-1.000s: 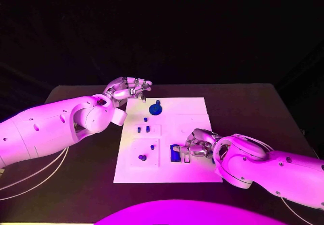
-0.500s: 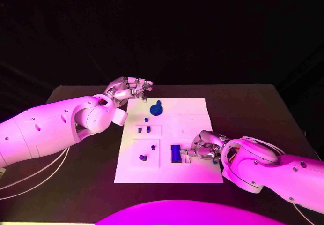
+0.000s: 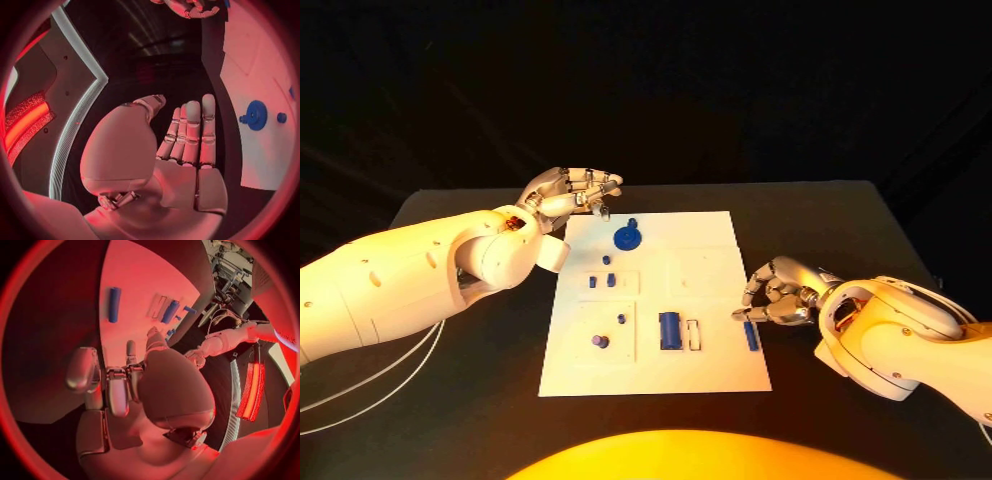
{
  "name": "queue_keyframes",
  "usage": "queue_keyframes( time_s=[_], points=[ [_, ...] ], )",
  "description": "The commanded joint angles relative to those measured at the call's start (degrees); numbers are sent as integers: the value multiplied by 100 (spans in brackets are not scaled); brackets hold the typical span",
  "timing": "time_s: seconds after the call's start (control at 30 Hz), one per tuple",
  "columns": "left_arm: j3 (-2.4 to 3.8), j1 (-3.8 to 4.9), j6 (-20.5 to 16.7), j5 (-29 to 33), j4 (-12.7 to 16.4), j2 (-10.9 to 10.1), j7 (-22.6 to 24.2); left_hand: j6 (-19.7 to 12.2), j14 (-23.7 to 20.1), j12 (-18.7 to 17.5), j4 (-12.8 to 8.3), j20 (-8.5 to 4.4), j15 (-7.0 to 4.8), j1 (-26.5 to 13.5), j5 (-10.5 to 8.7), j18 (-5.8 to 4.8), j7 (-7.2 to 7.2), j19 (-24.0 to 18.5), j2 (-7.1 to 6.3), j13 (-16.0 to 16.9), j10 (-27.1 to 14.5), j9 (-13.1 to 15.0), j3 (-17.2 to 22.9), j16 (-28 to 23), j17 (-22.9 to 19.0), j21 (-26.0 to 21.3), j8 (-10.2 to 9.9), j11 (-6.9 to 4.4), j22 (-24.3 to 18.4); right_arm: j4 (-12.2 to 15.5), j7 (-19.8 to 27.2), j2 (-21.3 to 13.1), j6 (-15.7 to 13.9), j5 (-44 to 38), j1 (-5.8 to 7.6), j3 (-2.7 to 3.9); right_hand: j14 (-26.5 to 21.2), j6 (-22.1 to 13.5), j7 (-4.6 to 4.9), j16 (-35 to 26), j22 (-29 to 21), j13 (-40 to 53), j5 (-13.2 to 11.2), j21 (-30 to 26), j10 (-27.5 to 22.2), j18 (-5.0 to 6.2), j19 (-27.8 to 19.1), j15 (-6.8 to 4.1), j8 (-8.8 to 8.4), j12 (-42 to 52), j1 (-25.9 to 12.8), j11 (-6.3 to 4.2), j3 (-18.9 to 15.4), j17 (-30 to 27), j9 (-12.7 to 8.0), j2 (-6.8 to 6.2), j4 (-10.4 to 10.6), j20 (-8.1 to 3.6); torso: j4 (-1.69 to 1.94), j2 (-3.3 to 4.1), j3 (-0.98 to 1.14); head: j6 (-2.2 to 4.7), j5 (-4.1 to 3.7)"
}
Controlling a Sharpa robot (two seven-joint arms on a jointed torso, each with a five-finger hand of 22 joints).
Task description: Assemble the parts on the task board
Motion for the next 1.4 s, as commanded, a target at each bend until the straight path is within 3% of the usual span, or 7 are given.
queue_keyframes(
  time_s=[0.03,0.17,0.37,0.53,0.97,1.4],
  points=[
    [-1,-2,20,11,10,4,147,-39,-25,29,35,35,5,-78,6,77,100,11,-9,-9,-32,9,-12,37,-7,-27,40,9,-12,49,142,-129,-38,-66,-36,-5,484,31,-14,-20,595,841,7,-15,134,1,18,40,-23,-17,105,49,29,965,9,-5,40,42,-29,-11,6,-5,-9],
    [-6,-4,27,14,9,-1,147,-40,-25,34,46,36,5,-87,3,77,100,11,-13,-9,-34,10,-27,40,-8,-32,44,8,-14,70,125,-275,-33,-593,-182,-13,496,43,-9,3,632,872,1,89,157,-17,51,41,-32,25,92,52,25,1024,12,-19,94,42,-48,-21,0,6,-48],
    [-9,-6,39,9,29,-9,134,-41,-25,35,46,36,5,-86,3,77,99,12,-13,-9,-34,10,-28,41,-8,-33,45,8,-15,24,64,-338,-1,-954,-433,-20,507,50,-9,23,661,909,2,173,185,-31,77,41,-35,78,80,53,27,1075,13,-19,108,42,-29,-9,4,31,-84],
    [-10,-7,74,-15,37,-33,81,-45,-26,37,47,36,4,-83,4,78,99,12,-12,-9,-37,10,-32,42,-8,-35,45,7,-16,-49,25,-296,25,-1053,-551,-21,521,37,0,46,674,960,0,198,223,-35,91,45,-55,150,51,59,26,1131,14,-34,115,43,-19,-17,-7,33,-81],
    [-14,-7,134,-76,38,-75,-13,-77,-40,40,18,36,5,-18,12,79,102,14,-8,-18,-77,6,-37,48,-14,-49,45,11,-22,-218,-2,-68,30,-1073,-700,-29,524,114,-22,54,702,975,7,223,232,-39,112,43,-53,169,-196,47,62,1145,51,68,116,46,-30,-7,-1,15,-32],
    [-14,-7,148,-106,17,-92,-45,-88,-48,49,-16,35,4,51,20,80,105,19,10,-23,-91,7,-24,53,-19,-53,54,13,-23,-273,-31,107,34,-1287,-758,-30,525,174,-81,58,722,987,10,215,237,-38,118,-2,-33,181,125,-6,219,1155,116,129,85,12,-31,-9,5,-31,-34]
  ],
)
